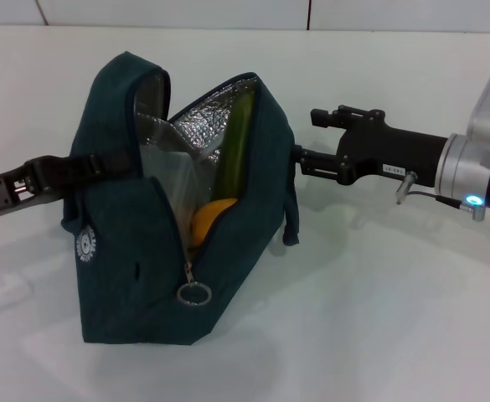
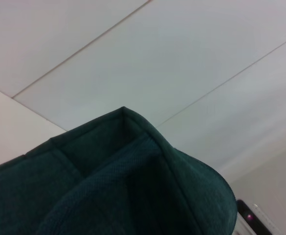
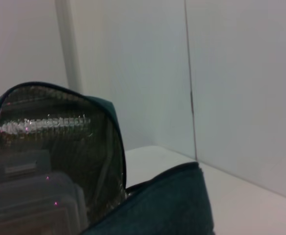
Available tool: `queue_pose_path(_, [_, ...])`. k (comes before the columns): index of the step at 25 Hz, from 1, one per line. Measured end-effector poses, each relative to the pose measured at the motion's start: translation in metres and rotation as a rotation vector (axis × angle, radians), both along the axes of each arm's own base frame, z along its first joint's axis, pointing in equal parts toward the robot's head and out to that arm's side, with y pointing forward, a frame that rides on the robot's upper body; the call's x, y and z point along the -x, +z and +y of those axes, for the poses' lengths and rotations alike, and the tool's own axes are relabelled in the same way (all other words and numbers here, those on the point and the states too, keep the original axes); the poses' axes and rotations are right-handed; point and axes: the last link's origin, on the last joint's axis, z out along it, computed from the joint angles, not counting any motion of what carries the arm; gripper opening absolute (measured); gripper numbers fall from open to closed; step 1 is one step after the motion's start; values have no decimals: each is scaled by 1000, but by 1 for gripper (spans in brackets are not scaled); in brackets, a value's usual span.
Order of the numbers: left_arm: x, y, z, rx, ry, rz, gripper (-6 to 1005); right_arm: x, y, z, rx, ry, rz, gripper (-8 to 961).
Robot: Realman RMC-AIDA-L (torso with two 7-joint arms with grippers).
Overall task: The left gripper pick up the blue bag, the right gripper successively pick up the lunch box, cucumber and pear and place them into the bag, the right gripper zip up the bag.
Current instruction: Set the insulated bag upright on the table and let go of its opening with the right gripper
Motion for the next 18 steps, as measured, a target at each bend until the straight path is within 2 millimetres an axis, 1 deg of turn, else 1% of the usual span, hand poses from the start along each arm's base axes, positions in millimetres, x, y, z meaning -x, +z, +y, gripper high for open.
queue_pose_path(10, [-2,-1,2,-2,-2,-2,36,6,-5,4,5,16,-34,690])
queue_pose_path(15, [-2,-2,2,-3,-2,-2,36,10,-9,4,10,48,-60,526])
queue_pose_path(18, [-2,-2,2,-3,-1,-3,36,15,-8,4,4,65,-57,395])
